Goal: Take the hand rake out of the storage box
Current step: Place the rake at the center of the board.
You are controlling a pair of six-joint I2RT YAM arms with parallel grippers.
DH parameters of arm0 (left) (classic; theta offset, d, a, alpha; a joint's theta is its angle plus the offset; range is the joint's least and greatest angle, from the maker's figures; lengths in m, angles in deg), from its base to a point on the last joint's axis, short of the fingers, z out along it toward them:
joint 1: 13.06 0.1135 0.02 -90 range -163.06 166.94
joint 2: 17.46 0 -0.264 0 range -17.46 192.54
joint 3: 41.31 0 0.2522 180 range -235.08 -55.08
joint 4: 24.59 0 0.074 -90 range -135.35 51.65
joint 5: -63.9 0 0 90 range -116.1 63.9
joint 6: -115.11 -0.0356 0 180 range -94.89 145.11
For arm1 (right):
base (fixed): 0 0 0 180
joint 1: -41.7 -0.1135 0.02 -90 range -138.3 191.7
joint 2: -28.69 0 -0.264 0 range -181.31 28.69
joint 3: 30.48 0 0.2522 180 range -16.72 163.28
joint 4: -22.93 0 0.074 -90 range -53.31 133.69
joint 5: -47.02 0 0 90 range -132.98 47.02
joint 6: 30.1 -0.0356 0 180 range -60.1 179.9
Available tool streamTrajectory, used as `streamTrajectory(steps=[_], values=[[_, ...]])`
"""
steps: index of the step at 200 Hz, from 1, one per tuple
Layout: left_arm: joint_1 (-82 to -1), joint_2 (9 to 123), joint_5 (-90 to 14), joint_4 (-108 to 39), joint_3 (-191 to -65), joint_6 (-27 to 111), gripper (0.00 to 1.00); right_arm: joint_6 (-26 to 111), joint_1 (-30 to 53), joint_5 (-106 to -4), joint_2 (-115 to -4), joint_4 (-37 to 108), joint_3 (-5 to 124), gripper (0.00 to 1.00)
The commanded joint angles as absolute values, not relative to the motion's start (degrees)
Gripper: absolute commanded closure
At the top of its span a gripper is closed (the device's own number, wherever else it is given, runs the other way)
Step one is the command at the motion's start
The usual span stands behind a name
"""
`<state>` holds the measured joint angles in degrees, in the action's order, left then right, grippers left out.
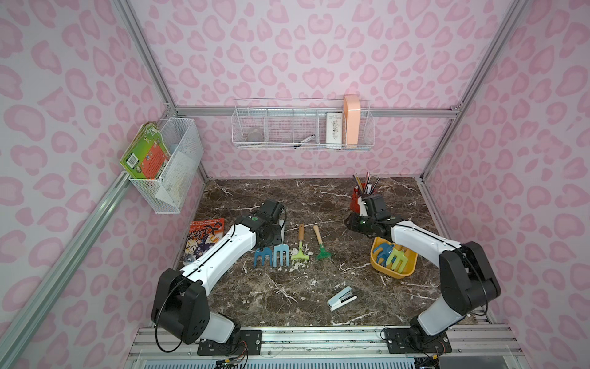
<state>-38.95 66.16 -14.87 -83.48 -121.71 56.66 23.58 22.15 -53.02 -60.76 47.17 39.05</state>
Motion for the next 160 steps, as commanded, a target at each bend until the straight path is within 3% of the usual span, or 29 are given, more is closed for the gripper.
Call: streamTrajectory(steps=[1, 32, 68, 160], values=[[-38.9, 65.9, -14.8, -84.0, -122.0, 56.5, 0.58, 27.0, 28.7, -53.9, -54.2, 53.0, 33.9, 0.55], [-38.9, 66.8, -15.7, -83.2, -122.5, 56.3, 0.58, 28.5, 37.6, -54.2, -46.3, 57.1, 27.9, 0.54], [-39.0, 68.2, -17.2, -82.1, -122.9, 56.4, 0.58, 27.7, 45.8, -56.2, -44.5, 56.0, 23.4, 0.54], [-38.9, 68.9, -17.3, -82.9, -124.1, 56.2, 0.58, 22.6, 49.8, -59.3, -52.3, 46.2, 22.9, 0.56]])
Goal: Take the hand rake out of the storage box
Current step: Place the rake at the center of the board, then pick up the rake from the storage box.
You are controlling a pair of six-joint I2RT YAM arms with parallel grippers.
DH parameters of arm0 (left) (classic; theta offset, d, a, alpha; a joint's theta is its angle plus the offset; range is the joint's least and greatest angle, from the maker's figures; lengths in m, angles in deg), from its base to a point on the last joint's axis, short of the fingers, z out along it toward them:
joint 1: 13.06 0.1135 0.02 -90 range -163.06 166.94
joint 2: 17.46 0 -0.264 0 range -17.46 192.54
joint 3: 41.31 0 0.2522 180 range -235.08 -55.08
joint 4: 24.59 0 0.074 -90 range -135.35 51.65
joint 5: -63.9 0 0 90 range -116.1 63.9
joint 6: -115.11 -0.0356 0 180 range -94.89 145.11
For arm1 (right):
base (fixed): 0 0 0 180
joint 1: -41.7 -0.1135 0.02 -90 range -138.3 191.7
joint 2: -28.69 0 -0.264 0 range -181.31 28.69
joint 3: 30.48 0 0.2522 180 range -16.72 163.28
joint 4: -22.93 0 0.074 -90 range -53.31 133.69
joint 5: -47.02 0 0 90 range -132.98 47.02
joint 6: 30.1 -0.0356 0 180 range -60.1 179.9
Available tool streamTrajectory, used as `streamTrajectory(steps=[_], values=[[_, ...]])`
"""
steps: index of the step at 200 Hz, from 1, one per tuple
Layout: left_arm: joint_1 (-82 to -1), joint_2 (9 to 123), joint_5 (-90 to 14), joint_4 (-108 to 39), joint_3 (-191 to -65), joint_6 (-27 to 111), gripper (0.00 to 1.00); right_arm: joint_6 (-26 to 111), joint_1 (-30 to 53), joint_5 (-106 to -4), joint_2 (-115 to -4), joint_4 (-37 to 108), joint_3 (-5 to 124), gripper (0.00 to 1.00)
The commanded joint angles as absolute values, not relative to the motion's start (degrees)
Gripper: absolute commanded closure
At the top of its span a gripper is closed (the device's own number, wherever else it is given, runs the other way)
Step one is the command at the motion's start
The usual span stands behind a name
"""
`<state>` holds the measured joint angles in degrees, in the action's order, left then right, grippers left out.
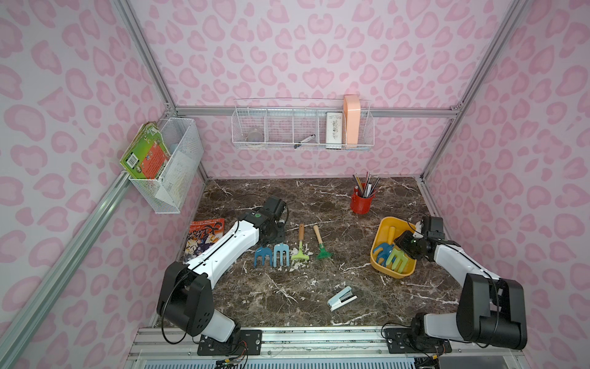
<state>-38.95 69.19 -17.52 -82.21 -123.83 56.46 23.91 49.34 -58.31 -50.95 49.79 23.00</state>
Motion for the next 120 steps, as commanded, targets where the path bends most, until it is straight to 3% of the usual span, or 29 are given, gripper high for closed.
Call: streamTrajectory(steps=[1, 70, 98, 120], values=[[-38.9, 68.9, -17.3, -82.9, -124.1, 56.2, 0.58, 22.6, 49.8, -59.3, -52.3, 46.1, 22.9, 0.56], [-38.9, 69.0, -16.9, -83.9, -125.1, 56.1, 0.58, 20.4, 49.9, -60.1, -58.3, 40.5, 22.9, 0.64], [-38.9, 69.0, -16.7, -84.1, -125.3, 56.0, 0.58, 20.3, 49.9, -59.6, -58.8, 40.1, 23.2, 0.80], [-38.9, 68.9, -16.6, -84.1, -125.4, 56.1, 0.58, 20.7, 49.8, -58.9, -57.2, 41.3, 23.5, 0.86]])
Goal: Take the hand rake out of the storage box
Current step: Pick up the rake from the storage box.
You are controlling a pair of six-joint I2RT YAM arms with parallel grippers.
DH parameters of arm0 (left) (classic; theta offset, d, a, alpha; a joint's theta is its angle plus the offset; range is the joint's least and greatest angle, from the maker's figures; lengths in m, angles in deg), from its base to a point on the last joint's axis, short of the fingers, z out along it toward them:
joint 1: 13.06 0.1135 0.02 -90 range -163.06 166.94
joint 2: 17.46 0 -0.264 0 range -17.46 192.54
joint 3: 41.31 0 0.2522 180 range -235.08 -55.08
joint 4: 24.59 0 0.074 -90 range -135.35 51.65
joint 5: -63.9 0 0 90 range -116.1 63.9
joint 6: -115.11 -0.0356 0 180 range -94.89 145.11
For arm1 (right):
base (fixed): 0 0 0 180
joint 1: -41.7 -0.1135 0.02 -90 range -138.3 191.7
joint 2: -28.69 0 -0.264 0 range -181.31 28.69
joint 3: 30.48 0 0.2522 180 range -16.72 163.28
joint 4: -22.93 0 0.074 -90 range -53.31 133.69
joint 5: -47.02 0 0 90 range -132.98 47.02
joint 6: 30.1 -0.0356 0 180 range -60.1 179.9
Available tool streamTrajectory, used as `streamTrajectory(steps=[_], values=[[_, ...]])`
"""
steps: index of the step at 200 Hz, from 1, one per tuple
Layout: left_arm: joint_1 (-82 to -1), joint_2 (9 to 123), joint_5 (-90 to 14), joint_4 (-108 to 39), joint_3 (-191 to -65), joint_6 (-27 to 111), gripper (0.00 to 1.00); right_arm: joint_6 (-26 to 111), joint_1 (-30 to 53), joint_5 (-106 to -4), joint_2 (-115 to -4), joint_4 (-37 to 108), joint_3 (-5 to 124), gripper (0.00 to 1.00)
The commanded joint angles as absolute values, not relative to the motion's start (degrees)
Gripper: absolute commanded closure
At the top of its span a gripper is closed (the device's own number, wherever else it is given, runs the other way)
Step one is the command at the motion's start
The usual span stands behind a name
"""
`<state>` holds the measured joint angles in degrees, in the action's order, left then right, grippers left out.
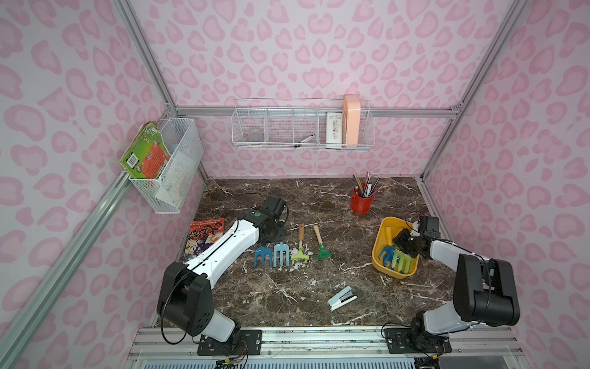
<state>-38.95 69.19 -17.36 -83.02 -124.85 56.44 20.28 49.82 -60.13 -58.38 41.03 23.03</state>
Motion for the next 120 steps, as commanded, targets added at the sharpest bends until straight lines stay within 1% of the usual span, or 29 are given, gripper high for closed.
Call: streamTrajectory(steps=[1, 36, 61, 94, 120], values=[[-39.0, 68.9, -16.6, -84.1, -125.4, 56.1, 0.58, 20.8, 49.8, -58.9, -57.1, 41.4, 23.5, 0.87], [-38.9, 69.1, -16.6, -83.7, -125.4, 56.0, 0.58, 23.1, 48.8, -56.2, -52.9, 45.8, 25.3, 0.91], [-39.0, 69.3, -16.8, -83.6, -125.6, 56.0, 0.58, 24.9, 46.2, -53.0, -50.4, 49.6, 28.0, 0.93], [-38.9, 69.2, -16.6, -83.5, -125.6, 55.9, 0.58, 28.2, 40.3, -49.5, -49.2, 52.7, 32.8, 0.93], [-38.9, 69.1, -16.0, -83.6, -125.3, 55.7, 0.58, 31.4, 32.6, -47.1, -51.4, 56.2, 38.6, 0.94]])
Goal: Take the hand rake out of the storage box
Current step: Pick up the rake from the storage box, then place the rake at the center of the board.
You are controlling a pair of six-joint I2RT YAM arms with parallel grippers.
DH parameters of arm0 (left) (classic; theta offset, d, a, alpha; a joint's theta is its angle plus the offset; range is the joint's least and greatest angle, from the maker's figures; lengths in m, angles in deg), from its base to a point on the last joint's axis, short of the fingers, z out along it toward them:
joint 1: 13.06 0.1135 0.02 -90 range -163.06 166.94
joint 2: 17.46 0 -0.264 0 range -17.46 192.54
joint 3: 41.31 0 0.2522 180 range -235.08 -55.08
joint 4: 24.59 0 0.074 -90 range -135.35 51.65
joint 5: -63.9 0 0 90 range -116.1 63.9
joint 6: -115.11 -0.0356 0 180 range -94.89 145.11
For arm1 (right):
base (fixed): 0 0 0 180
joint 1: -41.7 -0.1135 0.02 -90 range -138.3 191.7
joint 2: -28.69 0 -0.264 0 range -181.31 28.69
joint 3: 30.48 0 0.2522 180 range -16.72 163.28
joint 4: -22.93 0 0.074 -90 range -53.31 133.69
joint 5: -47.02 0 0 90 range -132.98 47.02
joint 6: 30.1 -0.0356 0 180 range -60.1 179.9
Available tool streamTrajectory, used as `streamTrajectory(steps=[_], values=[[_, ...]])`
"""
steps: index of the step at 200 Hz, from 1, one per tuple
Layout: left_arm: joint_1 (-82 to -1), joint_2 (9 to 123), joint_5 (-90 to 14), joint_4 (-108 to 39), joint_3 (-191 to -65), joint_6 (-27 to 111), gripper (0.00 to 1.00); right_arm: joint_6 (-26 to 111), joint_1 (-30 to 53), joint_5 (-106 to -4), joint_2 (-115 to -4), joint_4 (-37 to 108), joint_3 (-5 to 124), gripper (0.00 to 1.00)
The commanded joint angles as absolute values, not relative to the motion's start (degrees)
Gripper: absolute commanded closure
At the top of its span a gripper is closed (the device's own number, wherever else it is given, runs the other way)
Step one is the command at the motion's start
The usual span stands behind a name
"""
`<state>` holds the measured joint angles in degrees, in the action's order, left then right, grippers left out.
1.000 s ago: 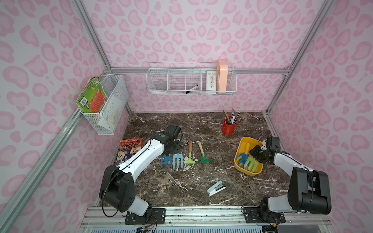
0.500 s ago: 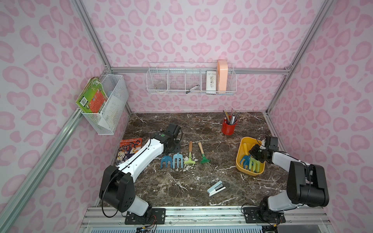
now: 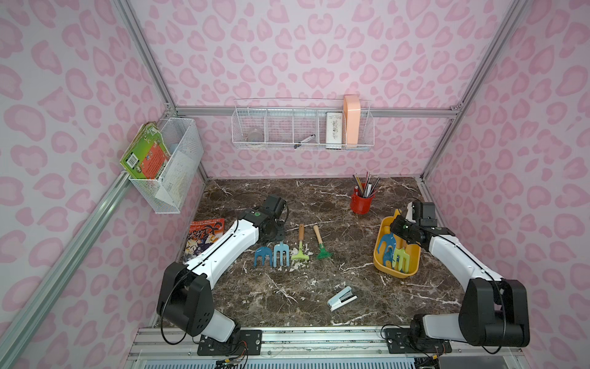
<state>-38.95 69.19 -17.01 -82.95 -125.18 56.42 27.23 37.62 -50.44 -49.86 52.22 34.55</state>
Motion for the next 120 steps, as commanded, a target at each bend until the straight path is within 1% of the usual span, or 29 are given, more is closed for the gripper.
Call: streamTrajectory(steps=[1, 32, 51, 77, 120], values=[[-38.9, 69.1, -16.0, -83.6, -125.3, 55.7, 0.58, 31.5, 32.3, -47.0, -51.6, 56.3, 38.9, 0.94], [-38.9, 69.2, -16.0, -83.6, -125.3, 55.7, 0.58, 33.8, 22.7, -44.3, -58.0, 59.3, 44.8, 0.94], [-38.9, 69.2, -16.1, -83.6, -125.2, 55.8, 0.58, 33.7, 18.4, -42.2, -62.4, 59.3, 47.2, 0.95], [-39.0, 68.9, -15.9, -83.8, -125.0, 55.8, 0.58, 32.7, 14.7, -42.0, -68.1, 57.6, 49.8, 0.95], [-38.9, 68.5, -16.7, -83.8, -124.3, 56.0, 0.58, 30.5, 11.1, -39.6, -77.4, 57.9, 55.9, 0.98]])
